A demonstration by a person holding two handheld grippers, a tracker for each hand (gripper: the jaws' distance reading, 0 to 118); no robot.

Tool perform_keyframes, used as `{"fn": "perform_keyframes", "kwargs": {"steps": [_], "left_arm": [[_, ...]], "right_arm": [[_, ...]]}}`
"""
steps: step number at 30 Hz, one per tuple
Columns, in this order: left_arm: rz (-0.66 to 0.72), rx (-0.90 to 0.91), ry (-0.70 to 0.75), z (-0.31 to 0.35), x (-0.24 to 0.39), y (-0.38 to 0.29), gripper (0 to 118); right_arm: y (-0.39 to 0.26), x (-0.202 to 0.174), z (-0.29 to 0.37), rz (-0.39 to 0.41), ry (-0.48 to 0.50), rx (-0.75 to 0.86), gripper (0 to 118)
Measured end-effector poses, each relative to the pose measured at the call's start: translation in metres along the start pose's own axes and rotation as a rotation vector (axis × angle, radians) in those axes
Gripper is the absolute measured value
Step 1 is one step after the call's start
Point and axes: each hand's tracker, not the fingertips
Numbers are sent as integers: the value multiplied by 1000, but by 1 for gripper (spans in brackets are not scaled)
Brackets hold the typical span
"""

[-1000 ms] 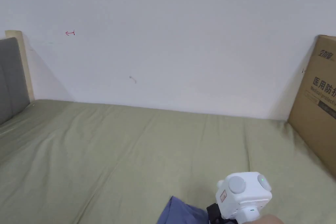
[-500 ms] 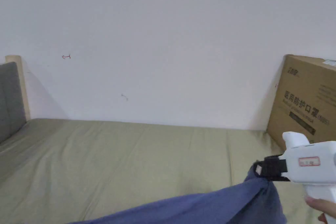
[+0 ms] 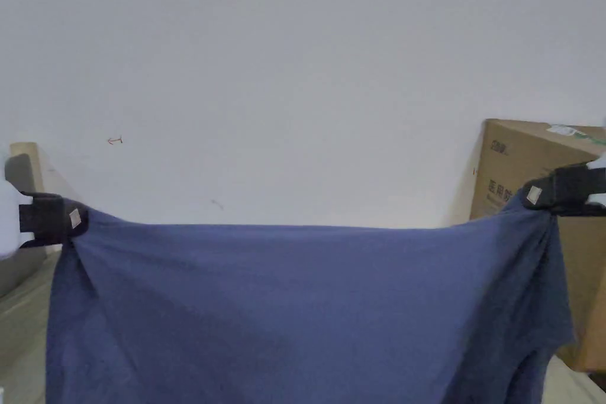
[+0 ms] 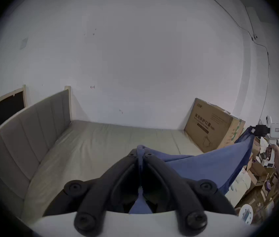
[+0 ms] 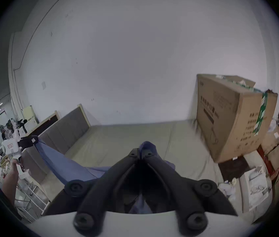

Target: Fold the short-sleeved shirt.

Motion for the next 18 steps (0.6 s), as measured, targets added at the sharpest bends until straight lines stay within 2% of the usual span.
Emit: {"fn": "perform_keyframes", "kwargs": {"steps": [4, 9, 15, 18], "left_arm": [[4, 27, 15, -15, -1, 47, 1], [39, 72, 29, -48, -6, 90, 1], [107, 94, 73, -119, -20, 122, 1], [124, 122, 90, -153, -26, 132, 1]], "right_arm": [[48, -9, -11, 18, -15, 44, 0], [103, -19, -51, 68, -84, 93, 0], [159, -22, -118, 86, -162, 145, 0], [181, -26, -147, 129, -195, 193, 0]]}}
